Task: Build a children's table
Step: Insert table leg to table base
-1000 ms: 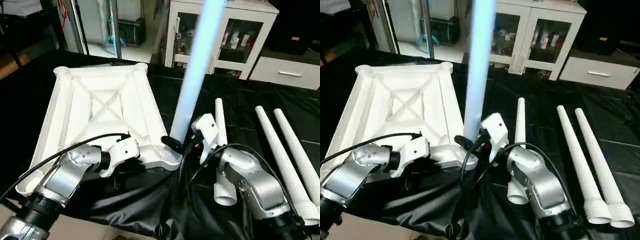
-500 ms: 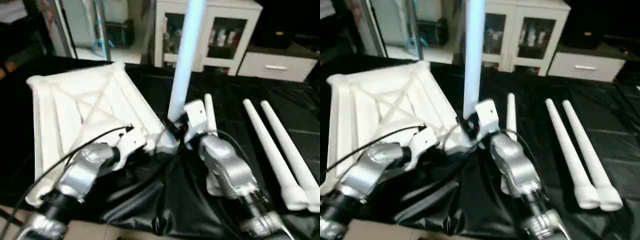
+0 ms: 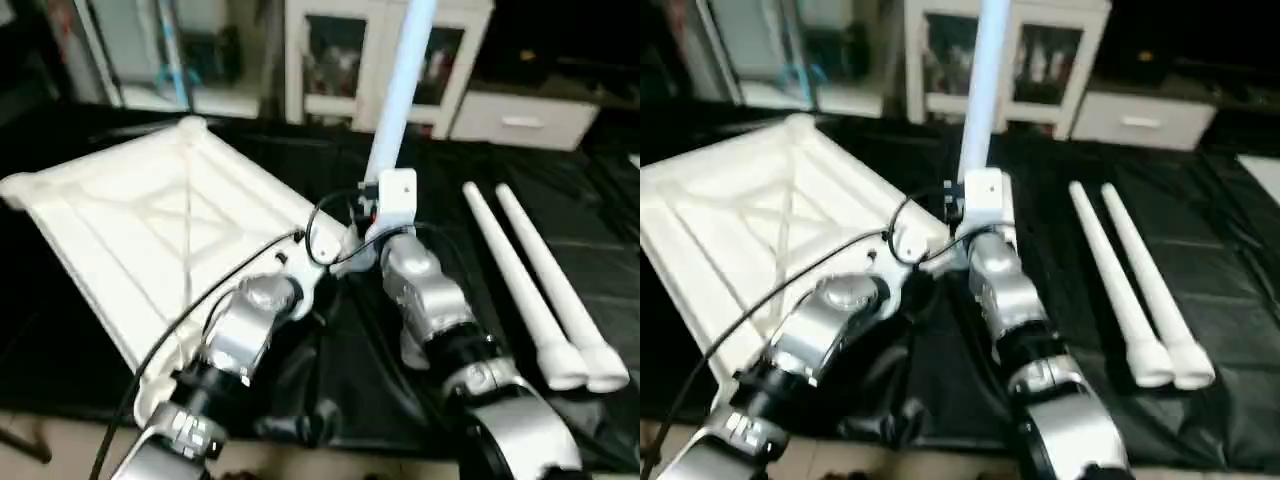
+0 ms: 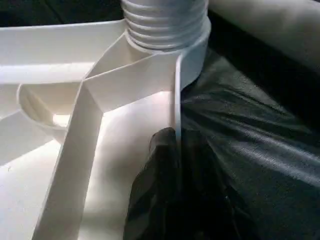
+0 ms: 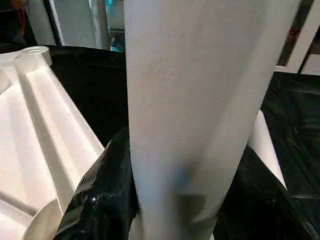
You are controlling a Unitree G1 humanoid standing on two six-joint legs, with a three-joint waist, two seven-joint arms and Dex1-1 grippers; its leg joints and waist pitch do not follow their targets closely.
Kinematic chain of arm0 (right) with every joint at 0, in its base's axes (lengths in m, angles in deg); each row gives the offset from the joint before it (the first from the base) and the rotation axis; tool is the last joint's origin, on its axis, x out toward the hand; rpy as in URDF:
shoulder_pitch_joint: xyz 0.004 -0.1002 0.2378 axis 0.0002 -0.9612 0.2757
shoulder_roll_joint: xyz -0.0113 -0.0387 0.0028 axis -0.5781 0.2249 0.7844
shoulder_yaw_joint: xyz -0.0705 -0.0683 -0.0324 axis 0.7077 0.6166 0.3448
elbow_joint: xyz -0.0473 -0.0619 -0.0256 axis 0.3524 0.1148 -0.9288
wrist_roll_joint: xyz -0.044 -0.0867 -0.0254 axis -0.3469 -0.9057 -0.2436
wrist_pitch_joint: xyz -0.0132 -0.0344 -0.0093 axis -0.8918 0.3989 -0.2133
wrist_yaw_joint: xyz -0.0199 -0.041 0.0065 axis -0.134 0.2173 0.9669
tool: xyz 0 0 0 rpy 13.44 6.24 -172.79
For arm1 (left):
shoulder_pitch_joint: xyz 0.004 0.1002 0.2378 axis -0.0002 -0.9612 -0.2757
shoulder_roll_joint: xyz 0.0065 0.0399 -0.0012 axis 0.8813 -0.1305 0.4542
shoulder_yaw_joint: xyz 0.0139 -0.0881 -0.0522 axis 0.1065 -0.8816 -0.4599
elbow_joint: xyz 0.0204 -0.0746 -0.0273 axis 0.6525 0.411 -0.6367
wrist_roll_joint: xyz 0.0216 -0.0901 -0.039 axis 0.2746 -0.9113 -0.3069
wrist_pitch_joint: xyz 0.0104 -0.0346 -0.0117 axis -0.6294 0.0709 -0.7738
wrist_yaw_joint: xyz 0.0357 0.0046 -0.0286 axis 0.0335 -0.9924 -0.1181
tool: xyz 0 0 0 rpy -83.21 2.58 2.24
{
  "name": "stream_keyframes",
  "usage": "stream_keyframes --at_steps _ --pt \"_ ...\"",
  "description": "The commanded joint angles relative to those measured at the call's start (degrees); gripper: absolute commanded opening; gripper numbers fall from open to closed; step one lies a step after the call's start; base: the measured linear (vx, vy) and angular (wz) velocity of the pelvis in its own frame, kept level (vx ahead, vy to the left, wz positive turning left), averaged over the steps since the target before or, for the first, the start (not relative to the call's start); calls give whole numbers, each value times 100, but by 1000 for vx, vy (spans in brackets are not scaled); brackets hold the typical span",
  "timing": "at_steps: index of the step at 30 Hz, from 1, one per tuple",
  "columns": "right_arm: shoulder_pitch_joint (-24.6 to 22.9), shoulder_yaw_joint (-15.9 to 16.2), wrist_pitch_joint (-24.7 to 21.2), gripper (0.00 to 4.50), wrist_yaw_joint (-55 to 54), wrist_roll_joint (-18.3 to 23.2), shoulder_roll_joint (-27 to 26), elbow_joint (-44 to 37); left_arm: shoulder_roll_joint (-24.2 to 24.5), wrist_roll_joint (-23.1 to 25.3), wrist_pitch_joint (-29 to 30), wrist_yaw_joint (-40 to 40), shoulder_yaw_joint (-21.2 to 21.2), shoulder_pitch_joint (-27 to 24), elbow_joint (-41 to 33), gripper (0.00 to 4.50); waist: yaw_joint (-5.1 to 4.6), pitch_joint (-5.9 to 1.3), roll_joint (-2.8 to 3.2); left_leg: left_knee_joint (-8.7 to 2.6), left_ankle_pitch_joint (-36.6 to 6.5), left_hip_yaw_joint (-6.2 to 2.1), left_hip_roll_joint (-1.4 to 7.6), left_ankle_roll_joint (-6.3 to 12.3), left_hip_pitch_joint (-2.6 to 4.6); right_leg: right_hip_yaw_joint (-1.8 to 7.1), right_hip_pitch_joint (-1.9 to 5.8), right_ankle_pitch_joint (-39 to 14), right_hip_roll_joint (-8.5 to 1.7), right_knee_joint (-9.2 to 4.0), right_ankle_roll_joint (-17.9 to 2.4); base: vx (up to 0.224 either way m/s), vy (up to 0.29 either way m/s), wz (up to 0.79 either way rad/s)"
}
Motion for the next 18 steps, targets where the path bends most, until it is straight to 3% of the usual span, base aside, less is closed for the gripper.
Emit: stream_keyframes --at_steps 1,2,3,4,5,6,7,8,9,10,11,12,13,15,17,18 --pt "-239 -127 -210 184 -18 -67 46 703 -86 -109 -177 125 127 70 -434 0 -107 -238 137 -593 -2941 -233 293 -488 105 -38 161 -3190 -54 -573 -43 57 35 -19" --pt "-219 -140 -106 184 120 -30 29 711 -37 -107 -175 133 109 47 -448 0 -141 -241 197 -727 -3616 -288 339 -658 123 -84 201 -2402 39 -415 -181 57 35 -19" --pt "-187 -163 -5 240 226 0 16 757 -8 -107 -179 129 97 40 -442 0 -124 -228 205 -919 -4366 -261 428 -673 120 -65 252 -1185 144 -163 -483 0 0 0" --pt "-176 -177 27 254 245 13 12 768 6 -105 -186 131 96 38 -439 0 -100 -220 193 -982 -4529 -189 441 -622 142 -63 238 -992 155 -118 -586 -9 -29 19" --pt "-139 -210 128 254 381 58 4 792 64 -107 -214 153 84 37 -420 0 -83 -179 74 -878 -4441 24 319 -479 291 -34 48 -1948 119 -371 -621 -9 -29 19" --pt "-135 -195 149 260 479 65 7 761 102 -108 -223 181 81 36 -419 0 -93 -185 47 -710 -4311 57 239 -442 432 -75 -59 -2586 82 -583 -510 7 -53 19" --pt "-132 -185 159 273 527 65 11 740 129 -106 -233 203 83 39 -413 0 -101 -216 33 -375 -3702 29 143 -307 615 -153 -139 -3391 -159 -890 -287 0 0 0" --pt "-116 -194 202 295 637 85 8 730 169 -104 -241 233 82 35 -417 0 -84 -225 41 -362 -3371 -4 158 -230 550 -147 -43 -3474 -240 -915 -230 0 0 0" --pt "-98 -190 227 295 727 90 16 708 213 -98 -264 267 86 34 -419 0 -92 -229 60 -517 -2951 -72 251 -187 260 -150 232 -3167 -244 -764 -140 66 13 -15" --pt "-75 -193 262 300 794 91 21 721 242 -97 -274 286 90 36 -419 0 -50 -224 147 -649 -2817 -109 330 -301 134 -91 317 -2572 -203 -613 -206 61 6 -15" --pt "-63 -184 285 300 869 91 37 697 278 -101 -282 324 98 34 -429 0 -58 -213 142 -673 -2902 -101 335 -360 147 -81 269 -2434 -180 -601 -268 61 6 -15" --pt "-61 -185 288 314 905 96 41 685 293 -103 -287 341 106 32 -436 0 -54 -223 119 -632 -2953 -76 307 -446 233 -45 167 -2378 -185 -623 -415 0 0 0" --pt "-69 -175 280 314 1046 104 69 607 352 -116 -299 403 127 21 -469 0 -47 -231 79 -581 -2715 -59 280 -408 235 -6 137 -2421 -223 -638 -523 0 0 0" --pt "-76 -160 280 341 1211 54 120 527 426 -139 -310 465 129 3 -504 0 -37 -243 108 -586 -2239 -49 294 -336 153 47 188 -2186 -219 -576 -647 0 0 0" --pt "-150 -148 222 352 1433 104 173 290 524 -147 -331 565 155 -33 -557 0 -21 -260 95 -587 -1870 4 303 -322 159 85 169 -1619 -171 -497 -848 0 0 0" --pt "-235 -125 144 352 1634 151 233 38 606 -161 -341 647 172 -69 -611 0 -1 -259 123 -584 -1842 13 296 -292 173 101 159 -1600 -167 -493 -853 0 0 0"
